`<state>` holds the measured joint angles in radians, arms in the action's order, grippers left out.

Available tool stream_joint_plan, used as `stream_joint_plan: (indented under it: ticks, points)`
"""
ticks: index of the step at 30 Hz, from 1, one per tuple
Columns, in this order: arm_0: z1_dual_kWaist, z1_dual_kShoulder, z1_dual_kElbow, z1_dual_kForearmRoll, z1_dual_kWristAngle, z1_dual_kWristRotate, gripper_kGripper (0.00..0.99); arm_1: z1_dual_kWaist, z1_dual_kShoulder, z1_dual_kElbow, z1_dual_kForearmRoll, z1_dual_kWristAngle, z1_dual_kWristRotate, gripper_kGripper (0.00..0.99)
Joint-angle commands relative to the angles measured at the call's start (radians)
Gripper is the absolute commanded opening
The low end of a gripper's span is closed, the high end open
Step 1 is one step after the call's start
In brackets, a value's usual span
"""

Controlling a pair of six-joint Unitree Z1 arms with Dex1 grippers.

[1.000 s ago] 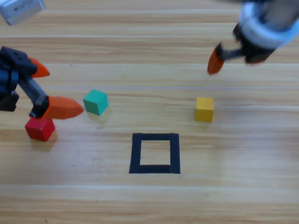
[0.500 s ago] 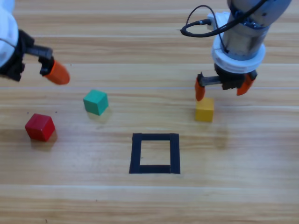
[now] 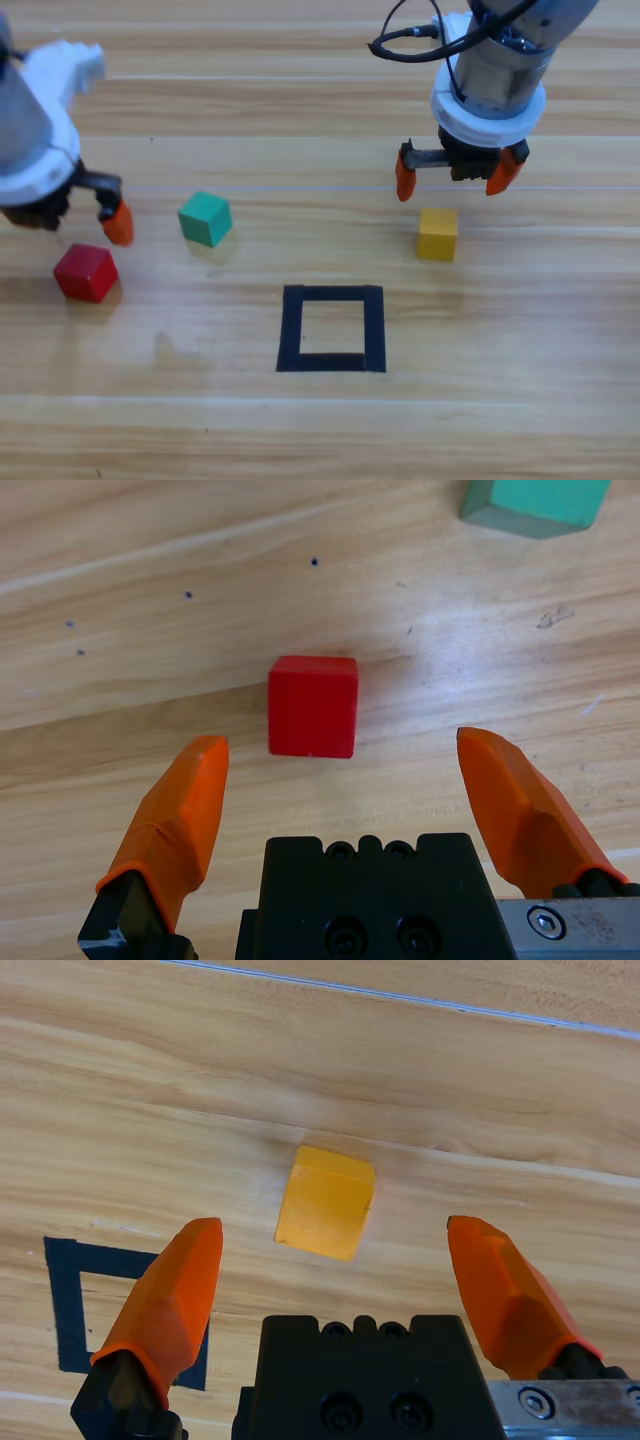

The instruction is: Stack the blocks in the rectangular block: red at the bottom, yellow in the middle, green on top

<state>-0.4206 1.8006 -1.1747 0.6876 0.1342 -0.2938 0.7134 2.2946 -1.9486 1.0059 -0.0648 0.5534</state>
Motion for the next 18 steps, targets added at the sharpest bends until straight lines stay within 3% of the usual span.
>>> stream_joint_plan:
  ticks: [1, 18]
  points:
    - [0.020, 0.128, -0.011, 0.006, -0.036, 0.002, 0.976, 0.031, 0.095, -0.004, 0.020, -0.024, 0.088, 0.989]
    - [0.083, 0.178, 0.000, -0.031, -0.039, 0.044, 0.957, 0.029, 0.164, -0.018, 0.039, -0.021, 0.161, 0.971]
